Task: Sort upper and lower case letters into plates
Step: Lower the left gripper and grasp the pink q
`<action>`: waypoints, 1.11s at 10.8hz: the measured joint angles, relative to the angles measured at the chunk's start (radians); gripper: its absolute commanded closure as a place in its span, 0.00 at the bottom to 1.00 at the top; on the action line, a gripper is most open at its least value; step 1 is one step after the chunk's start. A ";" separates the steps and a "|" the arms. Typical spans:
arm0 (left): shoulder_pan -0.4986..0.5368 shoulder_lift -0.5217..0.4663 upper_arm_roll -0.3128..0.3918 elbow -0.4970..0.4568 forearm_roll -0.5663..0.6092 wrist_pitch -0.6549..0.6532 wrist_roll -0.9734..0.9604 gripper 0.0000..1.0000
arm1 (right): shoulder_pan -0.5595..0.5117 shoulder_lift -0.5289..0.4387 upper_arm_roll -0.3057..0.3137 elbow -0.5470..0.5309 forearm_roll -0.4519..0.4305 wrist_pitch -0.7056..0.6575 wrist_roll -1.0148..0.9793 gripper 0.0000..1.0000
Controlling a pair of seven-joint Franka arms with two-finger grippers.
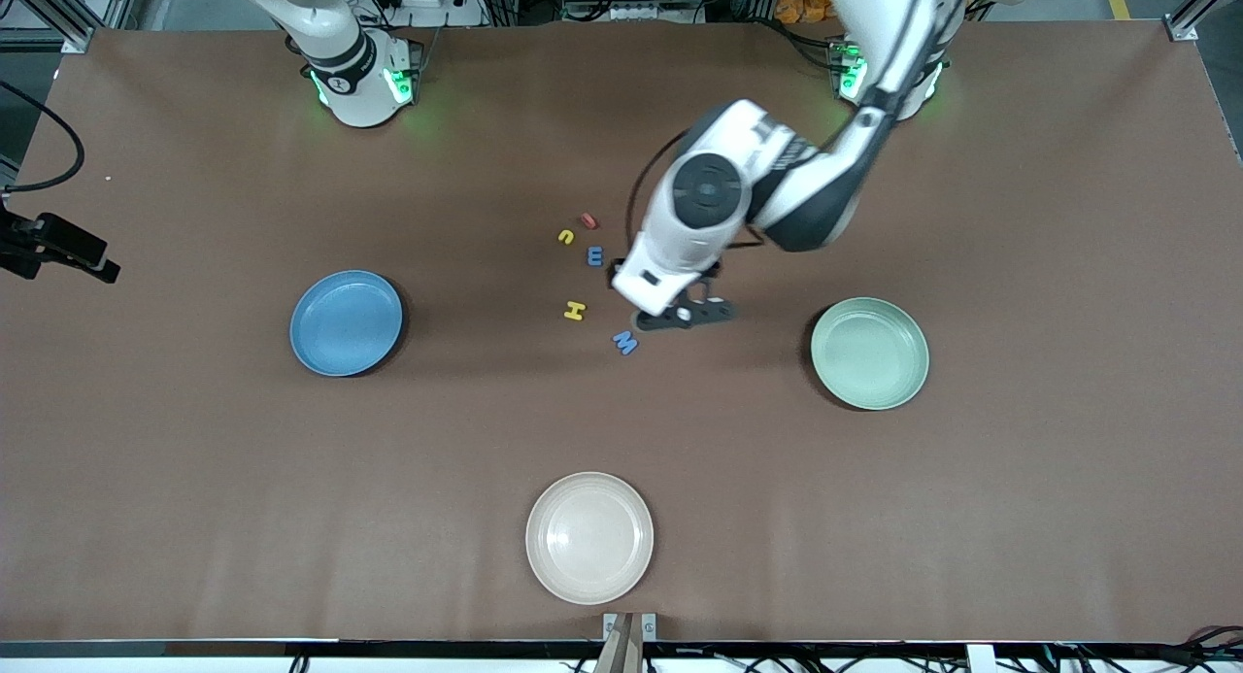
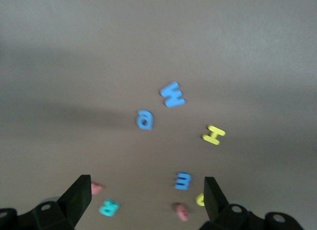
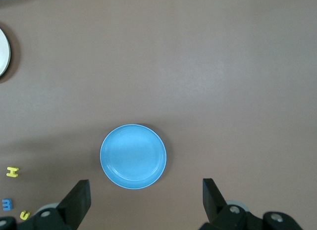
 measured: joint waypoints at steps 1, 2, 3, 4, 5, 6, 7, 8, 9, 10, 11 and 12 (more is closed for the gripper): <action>-0.040 0.022 0.000 0.000 0.000 0.025 -0.074 0.00 | 0.000 0.000 0.000 0.000 0.000 0.000 0.000 0.00; -0.076 0.039 0.000 0.000 0.000 0.046 -0.147 0.00 | 0.000 0.000 0.000 0.000 0.000 0.000 0.000 0.00; -0.107 0.055 0.001 0.000 0.000 0.057 -0.208 0.00 | 0.000 0.001 0.000 0.000 0.000 0.000 0.000 0.00; -0.129 0.071 0.001 -0.003 0.000 0.068 -0.253 0.00 | 0.000 0.001 0.000 0.000 0.000 0.000 0.000 0.00; -0.142 0.085 0.001 -0.015 0.000 0.098 -0.298 0.00 | 0.001 0.001 0.001 0.000 0.000 0.000 0.000 0.00; -0.150 0.095 0.001 -0.041 0.000 0.149 -0.352 0.00 | 0.002 0.001 0.001 0.000 0.000 0.000 0.000 0.00; -0.164 0.102 0.001 -0.073 0.000 0.202 -0.409 0.00 | 0.002 0.001 0.001 0.000 0.000 0.000 0.000 0.00; -0.183 0.106 0.001 -0.111 0.000 0.258 -0.469 0.00 | 0.003 0.001 0.001 0.000 0.000 0.000 0.000 0.00; -0.200 0.107 0.001 -0.147 0.000 0.312 -0.534 0.00 | 0.004 0.001 0.002 0.000 0.000 0.000 0.000 0.00; -0.214 0.107 0.002 -0.175 0.000 0.347 -0.591 0.00 | 0.004 0.001 0.007 0.000 0.000 0.000 0.000 0.00; -0.227 0.106 0.002 -0.197 0.000 0.361 -0.629 0.00 | 0.004 0.001 0.013 0.000 0.000 0.000 0.000 0.00; -0.233 0.106 0.002 -0.213 0.000 0.362 -0.647 0.00 | 0.004 0.001 0.017 0.000 0.000 0.000 0.000 0.00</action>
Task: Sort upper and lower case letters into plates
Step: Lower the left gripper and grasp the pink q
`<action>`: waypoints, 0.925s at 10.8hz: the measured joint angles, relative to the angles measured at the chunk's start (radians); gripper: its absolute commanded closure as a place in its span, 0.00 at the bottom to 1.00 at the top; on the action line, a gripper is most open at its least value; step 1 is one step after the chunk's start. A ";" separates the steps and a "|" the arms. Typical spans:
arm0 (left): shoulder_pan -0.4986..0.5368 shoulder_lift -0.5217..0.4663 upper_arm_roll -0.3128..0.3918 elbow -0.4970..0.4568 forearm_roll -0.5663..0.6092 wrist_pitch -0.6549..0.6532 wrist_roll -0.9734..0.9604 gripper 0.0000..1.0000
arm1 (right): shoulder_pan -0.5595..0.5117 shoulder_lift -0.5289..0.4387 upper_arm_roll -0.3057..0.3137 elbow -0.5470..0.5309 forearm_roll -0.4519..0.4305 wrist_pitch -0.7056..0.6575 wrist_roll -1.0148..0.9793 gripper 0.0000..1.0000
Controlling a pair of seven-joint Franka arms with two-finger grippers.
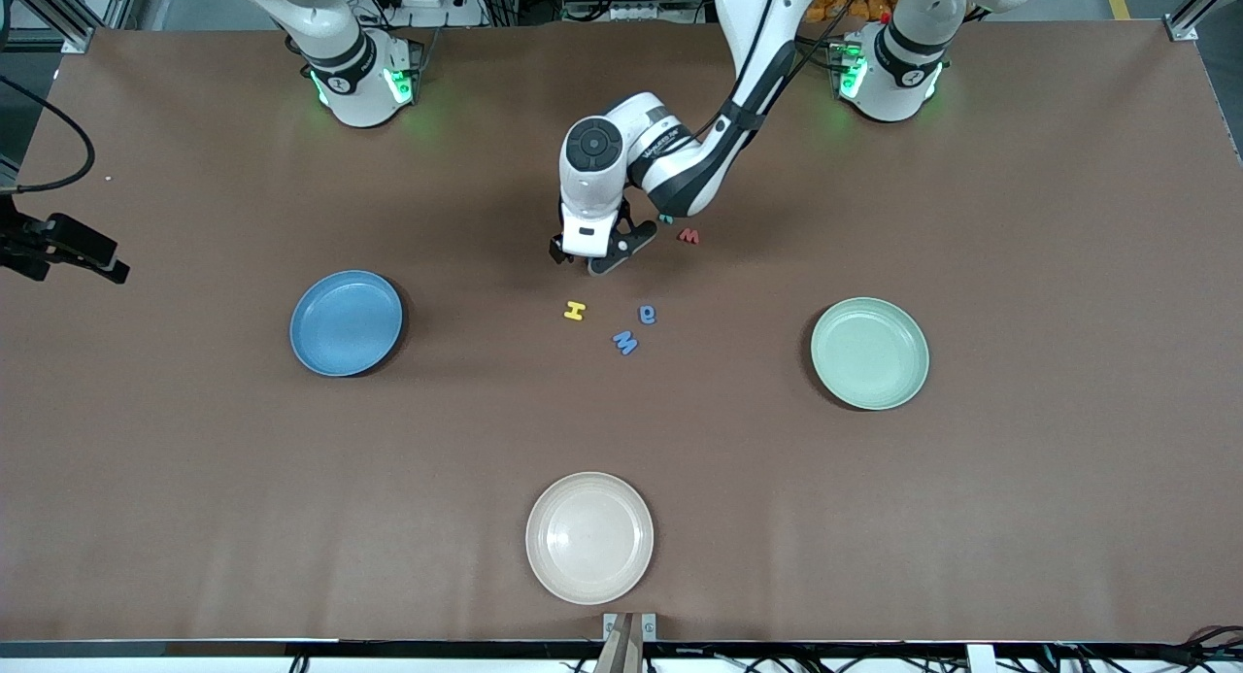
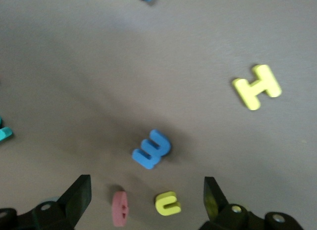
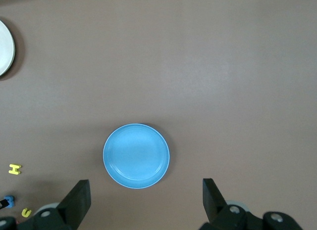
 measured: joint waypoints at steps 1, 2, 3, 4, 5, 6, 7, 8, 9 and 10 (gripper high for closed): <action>-0.005 0.000 0.000 -0.015 0.000 0.000 -0.022 0.00 | -0.001 0.000 0.000 0.000 0.000 0.000 0.000 0.00; -0.013 0.000 0.000 -0.023 0.000 0.001 -0.049 0.00 | -0.003 0.000 0.000 0.000 0.000 0.000 0.000 0.00; -0.023 0.000 0.000 -0.028 0.000 0.002 -0.071 0.00 | -0.003 0.000 0.000 0.000 0.000 0.000 0.000 0.00; -0.032 0.000 0.000 -0.030 0.000 0.002 -0.086 0.00 | -0.003 0.000 0.000 0.000 0.000 0.000 0.000 0.00; -0.040 0.000 0.000 -0.032 0.000 0.002 -0.097 0.00 | -0.003 0.000 0.000 0.000 0.000 0.000 0.000 0.00; -0.045 0.000 0.000 -0.037 0.000 0.002 -0.106 0.12 | -0.003 0.000 0.000 0.000 0.000 0.000 0.000 0.00; -0.049 0.000 0.000 -0.043 0.000 0.002 -0.108 0.21 | -0.003 0.000 0.000 0.000 0.000 0.000 0.000 0.00; -0.052 0.000 0.000 -0.048 0.000 0.002 -0.108 0.23 | -0.003 0.000 0.000 0.000 0.000 0.000 0.000 0.00; -0.053 0.000 0.000 -0.051 0.000 0.003 -0.108 0.26 | -0.003 0.000 0.000 0.000 0.000 0.000 0.000 0.00; -0.053 0.000 0.000 -0.053 0.000 0.004 -0.108 0.26 | -0.003 0.000 0.000 0.000 0.000 0.000 0.000 0.00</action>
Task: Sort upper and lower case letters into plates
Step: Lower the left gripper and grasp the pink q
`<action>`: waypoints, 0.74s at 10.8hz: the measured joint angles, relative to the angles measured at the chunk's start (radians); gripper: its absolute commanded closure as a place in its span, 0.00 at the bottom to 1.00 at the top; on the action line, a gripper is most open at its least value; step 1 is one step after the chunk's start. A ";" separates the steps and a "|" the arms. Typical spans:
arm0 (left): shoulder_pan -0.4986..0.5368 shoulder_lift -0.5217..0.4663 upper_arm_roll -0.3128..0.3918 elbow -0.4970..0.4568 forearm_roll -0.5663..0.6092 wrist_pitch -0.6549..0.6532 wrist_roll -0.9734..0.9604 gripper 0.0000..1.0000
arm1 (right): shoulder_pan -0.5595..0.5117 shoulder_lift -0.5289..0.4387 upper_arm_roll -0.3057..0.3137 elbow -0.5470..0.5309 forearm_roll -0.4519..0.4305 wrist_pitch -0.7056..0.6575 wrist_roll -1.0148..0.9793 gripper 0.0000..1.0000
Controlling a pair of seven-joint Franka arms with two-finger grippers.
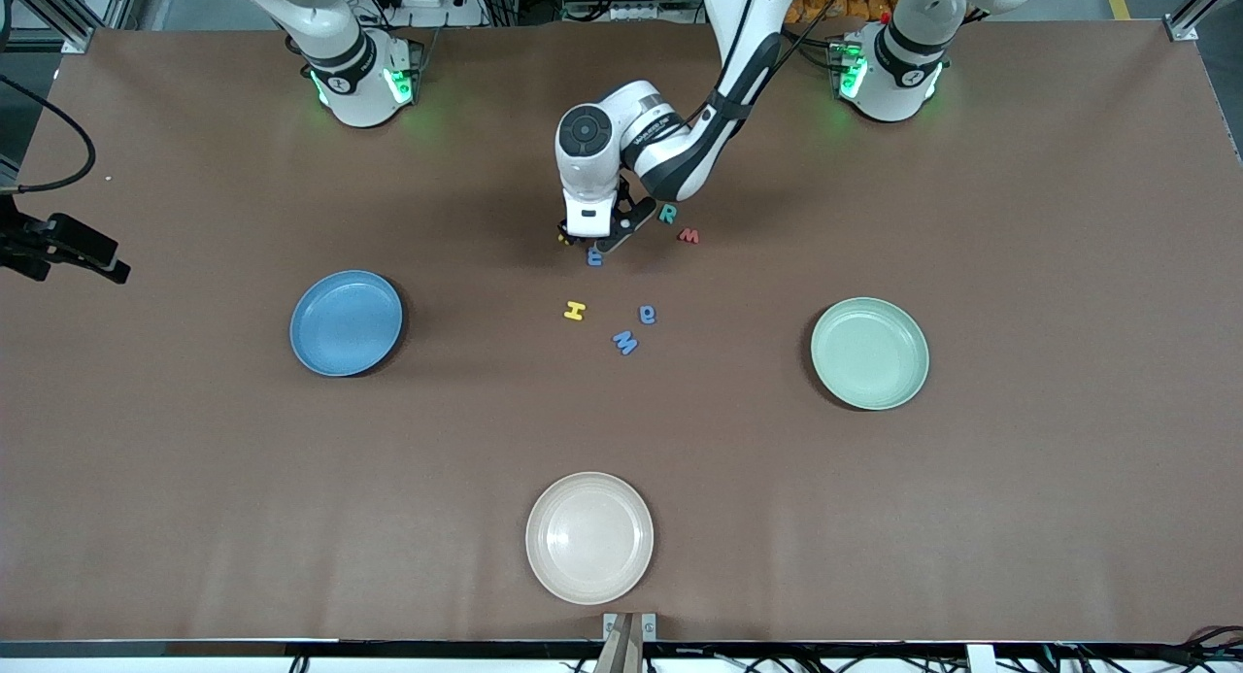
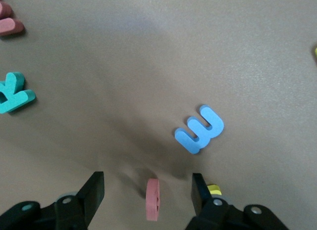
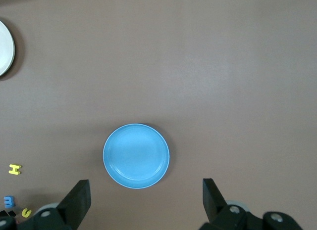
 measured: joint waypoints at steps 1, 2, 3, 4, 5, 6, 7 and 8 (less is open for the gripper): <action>0.000 0.000 0.000 0.000 0.000 0.003 -0.002 0.33 | 0.000 0.000 0.000 0.000 0.000 0.000 0.000 0.00; 0.000 -0.001 0.001 0.000 -0.001 0.014 -0.005 0.34 | 0.000 0.000 0.000 0.000 0.000 0.000 0.000 0.00; 0.000 -0.001 0.000 0.000 -0.011 0.036 -0.013 0.35 | -0.001 0.000 0.000 0.000 0.000 0.000 0.001 0.00; -0.001 -0.001 0.000 0.000 -0.026 0.054 -0.014 0.41 | -0.003 0.000 0.001 0.000 0.000 0.000 0.001 0.00; -0.002 -0.001 0.000 -0.001 -0.031 0.057 -0.016 0.42 | -0.008 0.000 0.001 0.000 0.000 0.000 0.001 0.00; -0.003 -0.001 0.000 -0.002 -0.032 0.057 -0.017 0.42 | -0.009 0.000 0.002 0.000 0.000 0.000 0.001 0.00; -0.005 -0.001 0.000 -0.004 -0.033 0.057 -0.018 0.48 | -0.010 0.000 0.004 0.000 0.000 0.000 0.001 0.00; -0.007 -0.001 0.000 -0.008 -0.033 0.057 -0.019 0.60 | -0.017 0.000 0.011 0.000 0.000 0.000 0.001 0.00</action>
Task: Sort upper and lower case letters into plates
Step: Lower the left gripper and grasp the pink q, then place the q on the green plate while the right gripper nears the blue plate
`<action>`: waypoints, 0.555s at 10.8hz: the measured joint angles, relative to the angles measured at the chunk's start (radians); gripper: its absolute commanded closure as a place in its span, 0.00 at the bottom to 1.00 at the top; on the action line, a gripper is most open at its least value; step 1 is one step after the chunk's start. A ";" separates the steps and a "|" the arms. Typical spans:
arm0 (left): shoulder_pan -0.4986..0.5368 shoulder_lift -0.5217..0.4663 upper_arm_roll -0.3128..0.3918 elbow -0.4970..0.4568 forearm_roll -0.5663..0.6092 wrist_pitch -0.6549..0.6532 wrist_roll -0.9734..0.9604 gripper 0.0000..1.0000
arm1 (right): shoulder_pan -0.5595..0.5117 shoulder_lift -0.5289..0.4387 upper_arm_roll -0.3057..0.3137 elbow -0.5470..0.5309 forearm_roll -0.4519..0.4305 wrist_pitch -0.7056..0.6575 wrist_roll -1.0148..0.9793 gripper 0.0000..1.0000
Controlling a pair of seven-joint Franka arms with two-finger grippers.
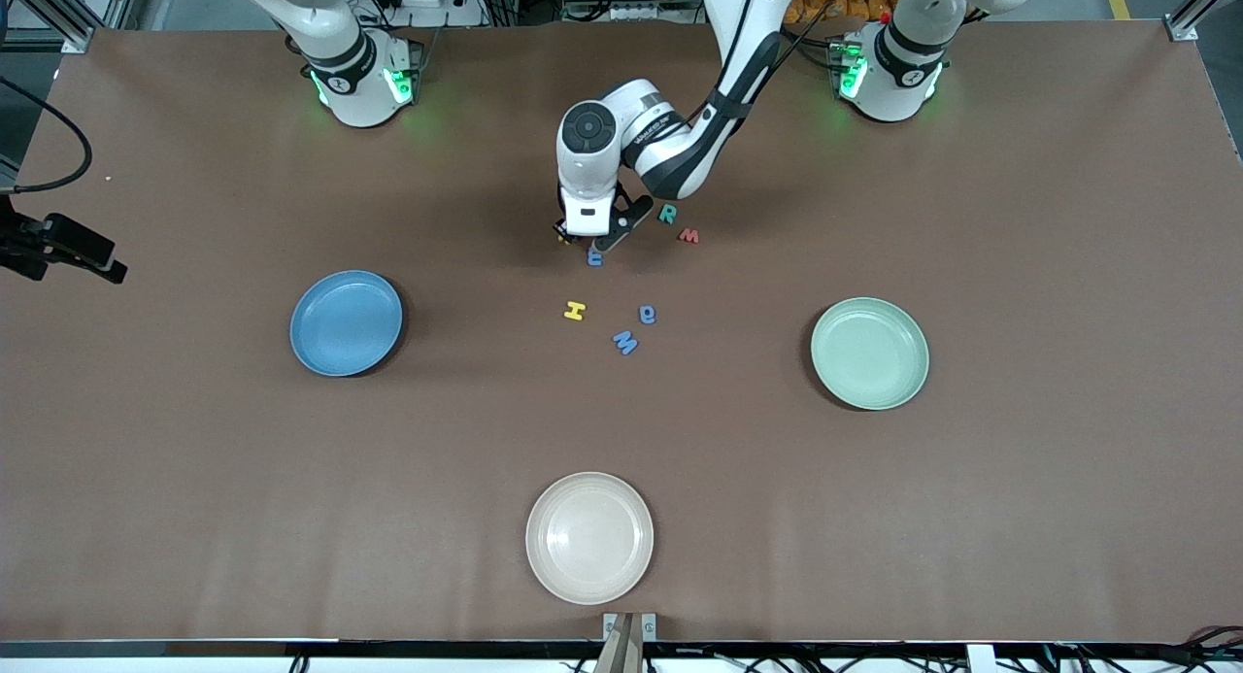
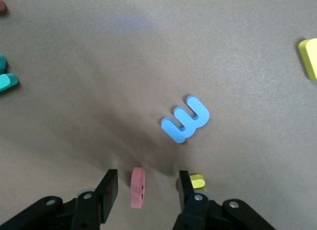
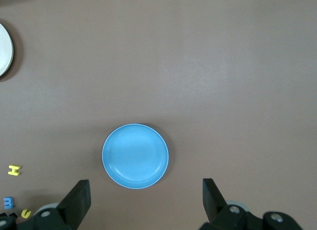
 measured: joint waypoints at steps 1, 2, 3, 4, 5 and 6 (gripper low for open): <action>0.000 0.001 0.000 -0.006 0.000 0.000 0.000 0.66 | -0.008 0.000 0.010 0.000 0.000 0.000 0.000 0.00; 0.000 0.004 0.000 -0.010 0.000 0.001 -0.001 0.79 | -0.011 0.000 0.014 0.000 0.000 0.000 0.000 0.00; 0.000 0.006 0.000 -0.011 -0.001 0.003 -0.001 0.96 | -0.012 0.000 0.015 0.000 0.000 0.000 0.000 0.00; 0.000 0.007 0.000 -0.011 -0.001 0.004 -0.002 0.98 | -0.012 0.000 0.016 0.000 0.000 0.000 0.000 0.00; 0.000 0.007 0.000 -0.011 -0.002 0.006 -0.002 0.98 | -0.012 0.000 0.016 0.000 0.000 0.000 0.000 0.00; 0.000 0.007 0.000 -0.011 -0.002 0.009 -0.003 1.00 | -0.012 0.000 0.017 0.000 0.000 0.000 0.000 0.00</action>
